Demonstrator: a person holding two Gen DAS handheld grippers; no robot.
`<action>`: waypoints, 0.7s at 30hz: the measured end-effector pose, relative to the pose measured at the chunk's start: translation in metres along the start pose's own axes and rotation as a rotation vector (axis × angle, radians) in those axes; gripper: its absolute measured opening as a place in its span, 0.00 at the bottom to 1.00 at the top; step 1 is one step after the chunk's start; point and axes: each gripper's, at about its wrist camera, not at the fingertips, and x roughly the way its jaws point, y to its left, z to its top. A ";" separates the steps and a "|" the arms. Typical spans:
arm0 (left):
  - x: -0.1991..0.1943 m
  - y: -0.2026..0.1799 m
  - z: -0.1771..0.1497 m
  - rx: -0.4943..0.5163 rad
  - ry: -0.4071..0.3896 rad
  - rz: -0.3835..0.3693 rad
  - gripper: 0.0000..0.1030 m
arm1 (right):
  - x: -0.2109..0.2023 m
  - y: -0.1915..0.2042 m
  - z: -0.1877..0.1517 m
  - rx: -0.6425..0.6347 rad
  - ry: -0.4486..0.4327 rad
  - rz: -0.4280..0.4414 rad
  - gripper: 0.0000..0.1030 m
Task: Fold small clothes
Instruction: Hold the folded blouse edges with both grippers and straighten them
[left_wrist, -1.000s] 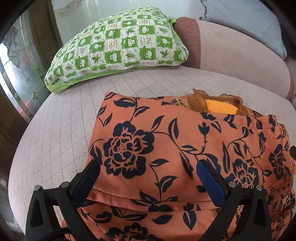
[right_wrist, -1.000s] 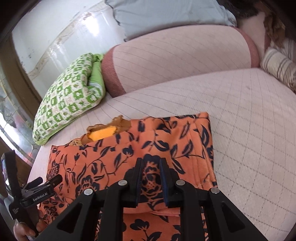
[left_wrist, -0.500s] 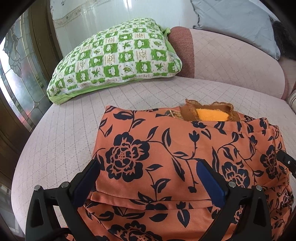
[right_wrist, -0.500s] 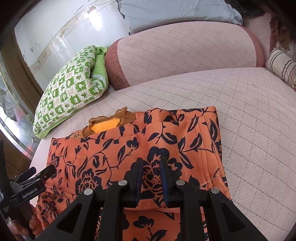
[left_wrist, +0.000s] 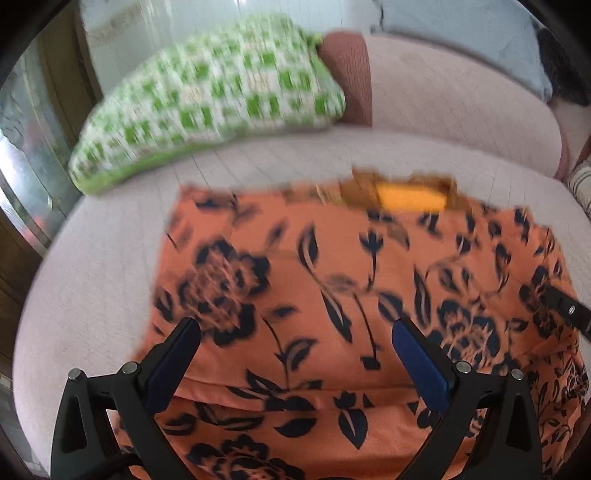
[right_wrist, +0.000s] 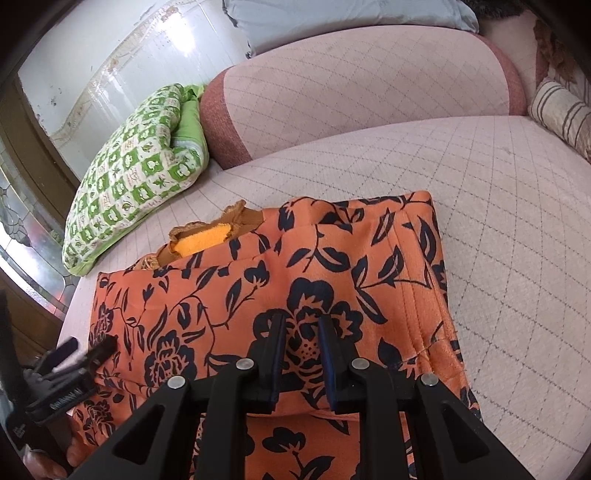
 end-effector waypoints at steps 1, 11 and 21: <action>0.008 0.000 -0.002 -0.008 0.036 -0.012 1.00 | 0.001 0.000 -0.001 0.000 0.007 0.000 0.20; -0.004 -0.003 0.001 -0.008 -0.017 0.020 1.00 | 0.002 -0.001 -0.003 -0.006 0.022 -0.010 0.20; -0.021 -0.007 0.002 0.003 -0.074 0.017 1.00 | 0.012 0.011 -0.006 -0.056 0.066 -0.008 0.20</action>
